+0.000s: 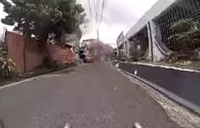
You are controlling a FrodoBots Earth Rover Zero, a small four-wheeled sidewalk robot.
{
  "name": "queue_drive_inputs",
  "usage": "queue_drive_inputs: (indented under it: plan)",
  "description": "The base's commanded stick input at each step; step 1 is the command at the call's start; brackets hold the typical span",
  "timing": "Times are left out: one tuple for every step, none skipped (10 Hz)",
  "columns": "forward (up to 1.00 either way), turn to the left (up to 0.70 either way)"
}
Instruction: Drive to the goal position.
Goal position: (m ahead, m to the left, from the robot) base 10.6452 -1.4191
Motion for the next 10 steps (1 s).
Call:
queue_drive_inputs:
  plan:
    - [0.7, 0.01]
    - [0.7, 0.01]
    - [0.7, 0.01]
    - [0.7, 0.01]
    - [0.7, 0.01]
    - [0.7, 0.01]
    - [0.7, 0.01]
    - [0.7, 0.01]
    - [0.7, 0.01]
    - [0.7, 0.01]
